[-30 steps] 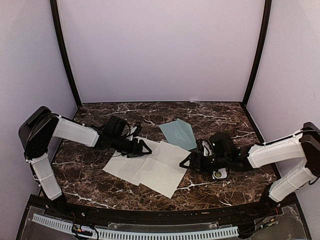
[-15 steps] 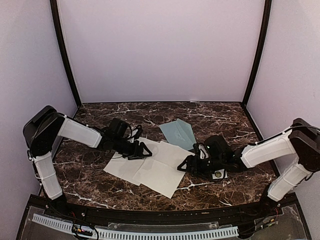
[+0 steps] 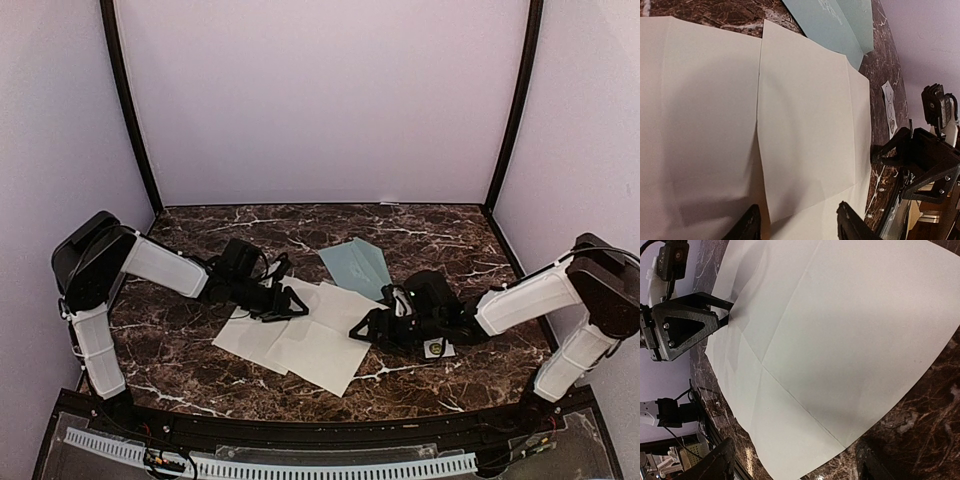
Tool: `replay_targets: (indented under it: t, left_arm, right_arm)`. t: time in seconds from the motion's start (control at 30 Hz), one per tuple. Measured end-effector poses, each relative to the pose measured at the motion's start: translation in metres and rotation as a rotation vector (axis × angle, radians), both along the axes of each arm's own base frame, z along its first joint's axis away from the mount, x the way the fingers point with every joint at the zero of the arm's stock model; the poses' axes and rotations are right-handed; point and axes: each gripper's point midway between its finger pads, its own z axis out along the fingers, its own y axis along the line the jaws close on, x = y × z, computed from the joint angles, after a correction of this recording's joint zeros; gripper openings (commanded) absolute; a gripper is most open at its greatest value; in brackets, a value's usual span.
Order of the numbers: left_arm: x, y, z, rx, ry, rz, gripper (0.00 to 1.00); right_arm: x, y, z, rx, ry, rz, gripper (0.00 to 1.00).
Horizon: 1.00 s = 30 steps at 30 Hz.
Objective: Place the letter into the envelope and seal it
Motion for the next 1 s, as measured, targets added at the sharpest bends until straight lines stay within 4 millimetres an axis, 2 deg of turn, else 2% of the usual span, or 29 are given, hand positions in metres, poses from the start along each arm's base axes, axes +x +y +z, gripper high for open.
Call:
replay_targets:
  t: [0.53,0.7,0.87,1.0]
  left_arm:
    - [-0.005,-0.008,0.009,-0.078,0.057,0.006,0.47]
    - [-0.009,-0.01,0.011,-0.11,0.079,0.008,0.43]
    - [-0.01,-0.011,0.012,-0.122,0.089,0.012,0.33]
    - [-0.009,-0.011,0.013,-0.129,0.092,0.017,0.32]
  right_arm:
    - [0.002,0.006,0.0,0.014,-0.008,0.008,0.79]
    - [0.002,0.007,0.0,0.015,-0.009,0.009,0.79]
    - [0.003,0.008,0.0,0.015,-0.009,0.009,0.79]
    - [0.004,0.009,0.0,0.014,-0.009,0.009,0.79]
